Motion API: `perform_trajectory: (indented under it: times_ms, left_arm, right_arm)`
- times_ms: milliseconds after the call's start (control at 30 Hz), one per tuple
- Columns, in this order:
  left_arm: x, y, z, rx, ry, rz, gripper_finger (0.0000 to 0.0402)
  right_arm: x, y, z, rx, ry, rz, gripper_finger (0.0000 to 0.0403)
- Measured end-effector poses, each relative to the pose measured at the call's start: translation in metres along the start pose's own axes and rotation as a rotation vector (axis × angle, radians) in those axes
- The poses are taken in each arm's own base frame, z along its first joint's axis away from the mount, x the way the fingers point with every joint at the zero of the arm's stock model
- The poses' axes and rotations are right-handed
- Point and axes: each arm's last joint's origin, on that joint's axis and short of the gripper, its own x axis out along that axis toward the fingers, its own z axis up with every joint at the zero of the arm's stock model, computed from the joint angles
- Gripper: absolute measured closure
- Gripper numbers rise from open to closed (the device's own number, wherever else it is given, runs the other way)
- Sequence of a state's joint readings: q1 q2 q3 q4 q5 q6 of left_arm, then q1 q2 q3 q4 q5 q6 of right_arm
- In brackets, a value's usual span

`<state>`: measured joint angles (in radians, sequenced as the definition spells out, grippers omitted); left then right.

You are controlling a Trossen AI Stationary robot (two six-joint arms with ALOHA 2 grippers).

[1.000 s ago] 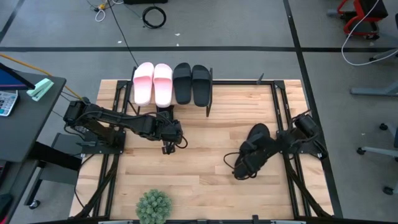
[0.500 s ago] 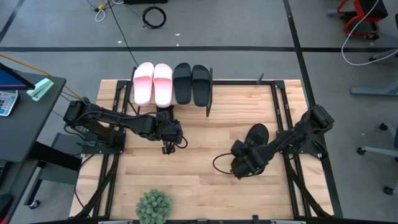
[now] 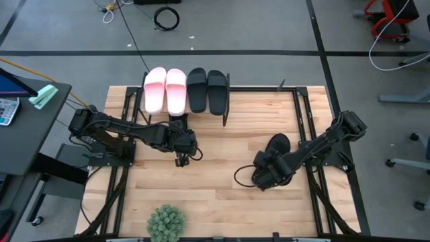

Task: Pick and place slides into the shelf
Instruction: Put the right black slipper under the shelf

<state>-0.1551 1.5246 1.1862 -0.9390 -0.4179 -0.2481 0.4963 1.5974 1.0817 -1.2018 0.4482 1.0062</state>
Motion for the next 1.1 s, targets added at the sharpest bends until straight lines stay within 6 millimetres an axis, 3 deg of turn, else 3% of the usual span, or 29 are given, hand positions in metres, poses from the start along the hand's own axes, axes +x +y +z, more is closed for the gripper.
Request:
perform_trajectory:
  times_ms: [167, 300, 567, 767, 1000, 1100]
  left_arm:
    - [0.000, 0.000, 0.000, -0.002, 0.000, 0.000, 0.0391]
    - [0.000, 0.000, 0.000, -0.002, 0.000, 0.000, 0.0380]
    - [0.000, 0.000, 0.000, -0.002, 0.000, 0.001, 0.0389]
    - [0.000, 0.000, 0.000, -0.002, 0.000, 0.000, 0.0396]
    - [0.000, 0.000, 0.000, -0.003, 0.000, 0.000, 0.0377]
    - [0.000, 0.000, 0.000, -0.002, 0.000, 0.000, 0.0377]
  right_arm:
    - [0.005, -0.002, 0.000, -0.129, -0.017, -0.033, 0.0246]
    - [0.019, -0.007, -0.010, -0.134, 0.020, -0.079, 0.0218]
    - [0.039, -0.013, -0.026, -0.132, 0.066, -0.144, 0.0211]
    - [0.051, -0.020, -0.035, -0.169, 0.097, -0.189, 0.0255]
    - [0.056, -0.021, -0.030, -0.126, 0.091, -0.171, 0.0387]
    - [0.057, -0.017, -0.027, -0.110, 0.066, -0.137, 0.0388]
